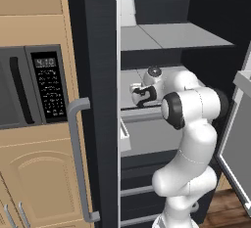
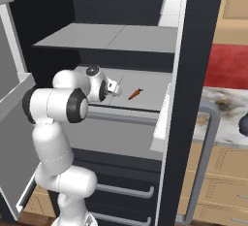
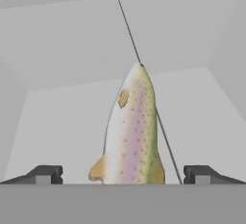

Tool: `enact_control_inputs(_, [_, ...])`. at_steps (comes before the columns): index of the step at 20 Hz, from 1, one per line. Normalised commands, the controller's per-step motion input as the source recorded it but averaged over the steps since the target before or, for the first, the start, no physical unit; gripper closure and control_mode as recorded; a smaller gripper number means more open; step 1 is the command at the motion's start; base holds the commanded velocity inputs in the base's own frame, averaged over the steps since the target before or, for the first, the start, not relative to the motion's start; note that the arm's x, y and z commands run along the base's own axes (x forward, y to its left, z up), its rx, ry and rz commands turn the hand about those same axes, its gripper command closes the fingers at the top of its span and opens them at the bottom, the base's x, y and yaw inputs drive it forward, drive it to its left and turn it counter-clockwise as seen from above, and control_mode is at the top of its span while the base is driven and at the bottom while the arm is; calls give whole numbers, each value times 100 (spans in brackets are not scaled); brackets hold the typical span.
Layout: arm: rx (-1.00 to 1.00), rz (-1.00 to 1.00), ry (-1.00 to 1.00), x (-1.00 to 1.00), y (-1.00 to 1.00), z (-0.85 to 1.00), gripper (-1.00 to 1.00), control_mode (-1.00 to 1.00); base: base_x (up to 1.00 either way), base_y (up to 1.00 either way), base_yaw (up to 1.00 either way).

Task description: Move the fish and carrot from the second highest shelf to the top shelf to make space. Then, place the pitcher from the counter on the cleared second highest shelf.

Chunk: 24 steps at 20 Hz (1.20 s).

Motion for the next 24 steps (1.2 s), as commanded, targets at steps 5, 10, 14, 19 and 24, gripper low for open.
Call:
enact_control_inputs(5, [0,0,0,27,0,-39,100,-100,0,0,0])
enact_control_inputs(10, [0,-2,0,6,0,-56,100,-100,0,0,0])
enact_control_inputs(14, [0,-9,4,-3,0,-61,100,-100,0,0,0])
enact_control_inputs(19, [0,-5,5,-2,0,-18,100,-100,0,0,0])
enact_control_inputs(24, [0,2,0,-37,0,0,100,-100,0,0,0])
